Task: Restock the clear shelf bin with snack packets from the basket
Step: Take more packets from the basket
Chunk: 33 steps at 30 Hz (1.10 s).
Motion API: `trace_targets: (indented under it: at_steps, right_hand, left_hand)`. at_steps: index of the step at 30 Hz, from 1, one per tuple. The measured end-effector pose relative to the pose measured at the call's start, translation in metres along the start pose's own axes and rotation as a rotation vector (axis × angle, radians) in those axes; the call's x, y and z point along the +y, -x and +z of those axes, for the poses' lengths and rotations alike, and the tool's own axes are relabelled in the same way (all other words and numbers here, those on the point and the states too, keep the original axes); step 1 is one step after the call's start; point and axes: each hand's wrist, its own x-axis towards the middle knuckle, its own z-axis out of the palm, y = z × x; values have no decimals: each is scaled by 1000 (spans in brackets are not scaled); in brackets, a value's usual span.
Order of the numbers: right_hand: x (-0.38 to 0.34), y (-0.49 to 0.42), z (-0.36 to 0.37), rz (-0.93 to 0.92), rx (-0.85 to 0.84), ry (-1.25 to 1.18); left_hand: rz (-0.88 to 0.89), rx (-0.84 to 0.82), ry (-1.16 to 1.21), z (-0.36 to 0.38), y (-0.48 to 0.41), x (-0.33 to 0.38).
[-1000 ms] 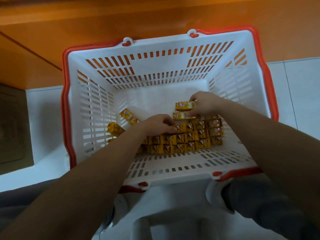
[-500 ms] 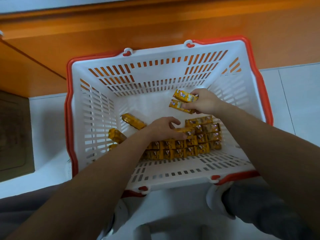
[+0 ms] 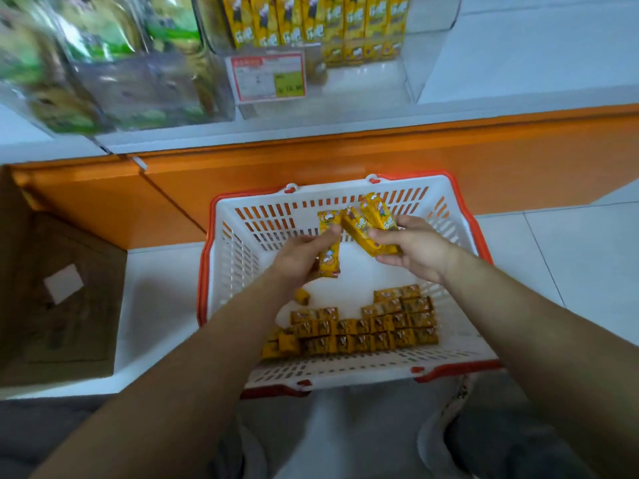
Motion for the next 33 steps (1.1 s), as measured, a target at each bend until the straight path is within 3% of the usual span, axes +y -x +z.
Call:
trace_targets:
  at_steps: [10, 17, 22, 26, 33]
  right_hand:
    - [-108, 96, 62, -201, -141, 126]
    - [-159, 155, 87, -371, -107, 202]
    - [-160, 163, 101, -490, -77, 269]
    - [-163, 152, 109, -475, -117, 264]
    - [-178, 143, 107, -345, -363, -19]
  left_hand:
    - [271, -27, 139, -7, 92, 107]
    - [301, 70, 162, 4, 139, 163]
    - [449, 111, 77, 9, 151, 166]
    - [408, 123, 142, -2, 150, 171]
    - [454, 92, 102, -28, 143, 187]
